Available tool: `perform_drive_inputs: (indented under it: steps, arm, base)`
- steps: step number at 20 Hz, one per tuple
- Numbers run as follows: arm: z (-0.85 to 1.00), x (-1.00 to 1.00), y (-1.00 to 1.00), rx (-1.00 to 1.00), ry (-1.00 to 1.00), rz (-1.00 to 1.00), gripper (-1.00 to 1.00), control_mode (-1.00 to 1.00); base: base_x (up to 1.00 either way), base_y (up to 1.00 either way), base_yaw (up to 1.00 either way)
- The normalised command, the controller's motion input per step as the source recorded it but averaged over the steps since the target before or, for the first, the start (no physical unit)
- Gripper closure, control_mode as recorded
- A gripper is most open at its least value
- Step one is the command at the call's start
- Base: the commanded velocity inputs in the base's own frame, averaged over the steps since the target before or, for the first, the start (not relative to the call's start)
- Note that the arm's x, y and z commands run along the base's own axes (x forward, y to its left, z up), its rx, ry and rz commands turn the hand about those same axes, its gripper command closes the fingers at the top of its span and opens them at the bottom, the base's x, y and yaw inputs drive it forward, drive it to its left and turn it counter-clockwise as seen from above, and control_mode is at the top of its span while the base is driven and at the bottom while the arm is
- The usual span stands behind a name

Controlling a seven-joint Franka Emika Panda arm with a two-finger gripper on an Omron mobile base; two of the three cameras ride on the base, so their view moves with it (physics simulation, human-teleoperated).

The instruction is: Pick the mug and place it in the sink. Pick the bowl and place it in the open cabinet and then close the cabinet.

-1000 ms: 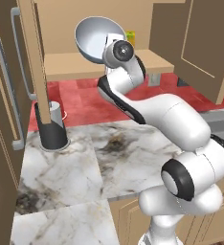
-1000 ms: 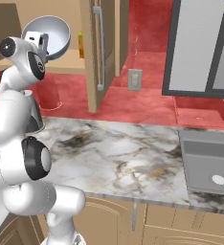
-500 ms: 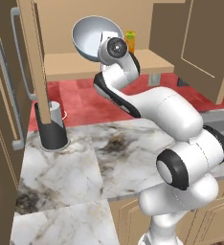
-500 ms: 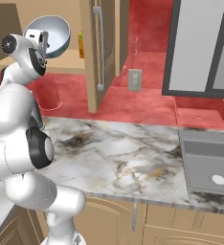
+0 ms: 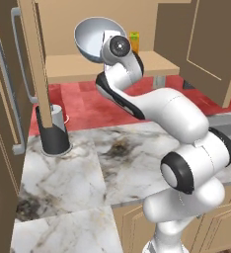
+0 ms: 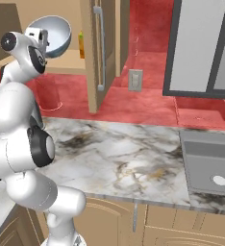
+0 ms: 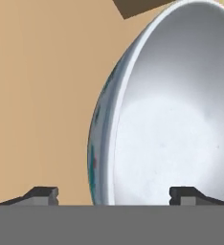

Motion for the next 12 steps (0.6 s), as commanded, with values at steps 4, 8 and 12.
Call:
perform_drive_inputs:
  steps: [4, 8, 12]
  arm:
    - [0.01, 0.07, 0.04, 0.0, 0.0, 0.0, -1.0, -1.0]
    - [0.08, 0.11, 0.11, -0.08, -0.11, 0.0, -1.0, -1.0]
    - [0.07, 0.0, 0.08, -0.03, -0.14, 0.0, -1.0, -1.0]
  base:
    - [0.0, 0.0, 0.0]
    - [0.0, 0.0, 0.0]
    - [0.0, 0.0, 0.0]
